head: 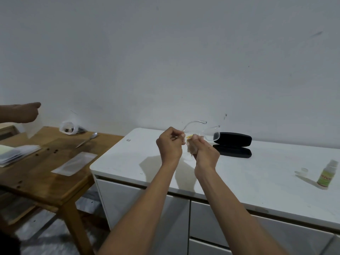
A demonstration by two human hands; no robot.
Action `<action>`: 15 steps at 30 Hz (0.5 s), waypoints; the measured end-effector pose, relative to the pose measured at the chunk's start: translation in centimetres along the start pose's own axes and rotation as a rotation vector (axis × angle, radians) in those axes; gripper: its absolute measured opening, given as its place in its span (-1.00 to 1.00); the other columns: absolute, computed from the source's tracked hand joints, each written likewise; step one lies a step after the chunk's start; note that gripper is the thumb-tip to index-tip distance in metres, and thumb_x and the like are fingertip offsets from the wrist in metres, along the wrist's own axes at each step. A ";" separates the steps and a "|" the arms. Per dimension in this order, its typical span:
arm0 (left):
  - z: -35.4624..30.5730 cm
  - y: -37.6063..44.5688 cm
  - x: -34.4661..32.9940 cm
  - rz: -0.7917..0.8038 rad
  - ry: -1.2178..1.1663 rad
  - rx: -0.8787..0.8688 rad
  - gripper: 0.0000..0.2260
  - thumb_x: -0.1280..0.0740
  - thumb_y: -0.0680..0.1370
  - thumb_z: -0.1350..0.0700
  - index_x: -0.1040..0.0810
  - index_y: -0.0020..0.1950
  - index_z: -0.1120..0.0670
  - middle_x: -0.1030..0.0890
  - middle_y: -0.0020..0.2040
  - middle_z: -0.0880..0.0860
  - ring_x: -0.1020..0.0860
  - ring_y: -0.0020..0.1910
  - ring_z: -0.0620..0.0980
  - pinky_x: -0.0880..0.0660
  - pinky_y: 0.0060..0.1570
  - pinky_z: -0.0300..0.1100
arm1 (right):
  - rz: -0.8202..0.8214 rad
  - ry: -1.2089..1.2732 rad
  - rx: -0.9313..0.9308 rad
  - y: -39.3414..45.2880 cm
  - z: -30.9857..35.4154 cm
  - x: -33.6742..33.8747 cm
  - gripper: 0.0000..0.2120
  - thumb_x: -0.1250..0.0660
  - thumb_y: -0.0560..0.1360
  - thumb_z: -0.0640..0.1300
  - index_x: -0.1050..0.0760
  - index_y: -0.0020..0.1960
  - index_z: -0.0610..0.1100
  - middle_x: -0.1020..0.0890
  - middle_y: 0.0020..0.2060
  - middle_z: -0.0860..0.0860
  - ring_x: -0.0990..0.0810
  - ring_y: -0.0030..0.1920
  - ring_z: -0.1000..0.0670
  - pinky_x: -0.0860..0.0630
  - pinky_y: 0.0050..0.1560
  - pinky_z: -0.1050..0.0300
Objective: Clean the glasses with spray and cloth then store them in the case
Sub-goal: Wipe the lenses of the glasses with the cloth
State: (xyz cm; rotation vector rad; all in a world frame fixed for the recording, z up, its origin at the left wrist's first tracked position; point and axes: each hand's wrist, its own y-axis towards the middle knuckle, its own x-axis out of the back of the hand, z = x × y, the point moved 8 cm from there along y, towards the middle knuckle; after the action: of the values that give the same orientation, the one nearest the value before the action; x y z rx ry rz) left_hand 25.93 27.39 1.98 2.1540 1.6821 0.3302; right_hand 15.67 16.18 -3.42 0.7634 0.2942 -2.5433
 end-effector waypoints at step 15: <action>-1.5 -0.8 -0.7 0.008 -0.005 -0.039 -0.87 -0.47 0.44 0.37 -0.63 -0.23 0.18 -0.72 -0.25 0.10 -0.70 -0.26 0.01 -0.65 -0.18 -0.15 | 0.124 -0.163 0.071 0.8 2.5 -0.8 -0.89 -0.56 0.39 -0.35 -0.73 -0.10 -0.24 -0.72 -0.29 -0.12 -0.63 -0.27 -0.13 -0.56 -0.15 0.00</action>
State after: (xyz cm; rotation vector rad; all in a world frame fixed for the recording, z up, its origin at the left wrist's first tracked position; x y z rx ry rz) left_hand 24.45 27.15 3.03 2.1321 1.6508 0.3572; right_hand 15.46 14.98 -0.99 0.5761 0.1001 -2.4904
